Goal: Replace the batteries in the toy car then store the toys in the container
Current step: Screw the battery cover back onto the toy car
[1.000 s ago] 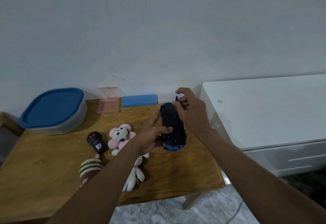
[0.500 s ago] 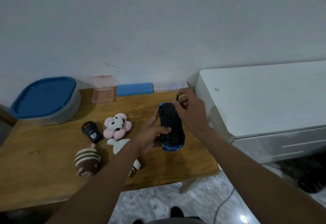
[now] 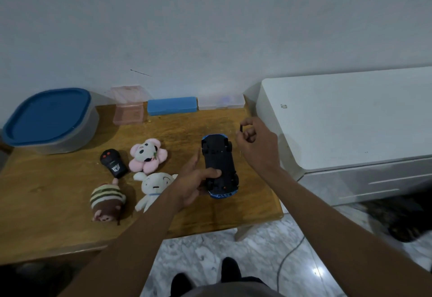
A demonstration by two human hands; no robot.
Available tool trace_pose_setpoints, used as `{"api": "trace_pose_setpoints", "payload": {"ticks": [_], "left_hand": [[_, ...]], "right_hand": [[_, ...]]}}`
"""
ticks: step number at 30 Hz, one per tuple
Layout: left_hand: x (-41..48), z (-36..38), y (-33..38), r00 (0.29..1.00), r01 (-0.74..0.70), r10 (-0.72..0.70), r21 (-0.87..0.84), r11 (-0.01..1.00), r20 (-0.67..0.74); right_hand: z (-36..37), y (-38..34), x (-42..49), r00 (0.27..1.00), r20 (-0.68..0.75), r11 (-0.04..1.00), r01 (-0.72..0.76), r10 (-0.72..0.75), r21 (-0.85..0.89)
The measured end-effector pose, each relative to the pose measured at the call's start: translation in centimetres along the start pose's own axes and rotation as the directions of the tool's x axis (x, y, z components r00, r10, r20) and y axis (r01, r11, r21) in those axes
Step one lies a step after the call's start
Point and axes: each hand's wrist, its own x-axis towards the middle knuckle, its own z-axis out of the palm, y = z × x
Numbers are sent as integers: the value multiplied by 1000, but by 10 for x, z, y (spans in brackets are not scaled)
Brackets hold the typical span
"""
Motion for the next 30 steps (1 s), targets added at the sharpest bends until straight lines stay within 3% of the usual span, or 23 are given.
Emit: {"api": "trace_pose_setpoints", "payload": {"ticks": [4, 11, 16, 20, 23, 26, 28, 30], "left_hand": [[-2, 5, -5, 998, 32, -34, -49, 998, -45], [-9, 5, -6, 995, 102, -101, -275, 956, 17], [-4, 7, -6, 992, 26, -58, -269, 963, -113], [-7, 5, -6, 998, 63, -67, -386, 921, 3], [-7, 5, -8, 999, -3, -13, -336, 942, -45], [-6, 12, -6, 984, -41, -5, -254, 966, -178], [-1, 18, -6, 946, -65, 58, -13, 998, -318], [9, 25, -9, 880, -45, 172, 282, 958, -443]], "right_hand": [[-2, 4, -1, 1000, 13, 1000, -11, 11, 23], [-2, 8, 1, 999, 36, 999, -11, 10, 45], [0, 7, 3, 998, 64, 998, -1, -3, 61], [3, 9, 6, 996, 92, 996, 16, -24, 83], [4, 12, 8, 994, 102, 997, 19, -27, 80], [4, 13, 11, 993, 113, 996, 24, -34, 84], [3, 15, 11, 992, 119, 995, 27, -38, 95], [3, 17, 12, 992, 119, 994, 29, -42, 106]]}}
